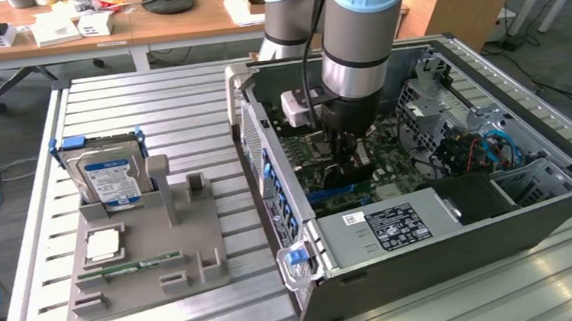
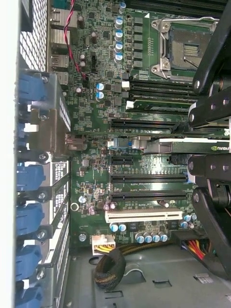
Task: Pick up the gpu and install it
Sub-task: 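Insert the gpu into the slot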
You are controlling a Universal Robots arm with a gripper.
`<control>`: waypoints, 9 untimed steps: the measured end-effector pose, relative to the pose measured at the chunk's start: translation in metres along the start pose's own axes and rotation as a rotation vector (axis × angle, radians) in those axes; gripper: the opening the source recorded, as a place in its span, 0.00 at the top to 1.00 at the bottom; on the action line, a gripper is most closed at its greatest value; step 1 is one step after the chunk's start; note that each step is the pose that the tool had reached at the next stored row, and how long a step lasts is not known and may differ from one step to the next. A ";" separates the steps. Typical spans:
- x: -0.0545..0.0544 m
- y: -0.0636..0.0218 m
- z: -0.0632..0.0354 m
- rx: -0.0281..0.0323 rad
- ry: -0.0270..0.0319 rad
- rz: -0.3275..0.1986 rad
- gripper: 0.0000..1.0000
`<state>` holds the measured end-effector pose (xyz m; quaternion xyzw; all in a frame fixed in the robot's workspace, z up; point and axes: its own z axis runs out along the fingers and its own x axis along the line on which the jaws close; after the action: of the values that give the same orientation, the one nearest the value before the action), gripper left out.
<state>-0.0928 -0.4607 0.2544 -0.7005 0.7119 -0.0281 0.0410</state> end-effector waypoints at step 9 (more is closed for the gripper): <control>-0.001 0.0007 0.0015 0.0092 -0.0002 0.000 0.74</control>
<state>-0.0934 -0.4592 0.2529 -0.7003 0.7118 -0.0313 0.0443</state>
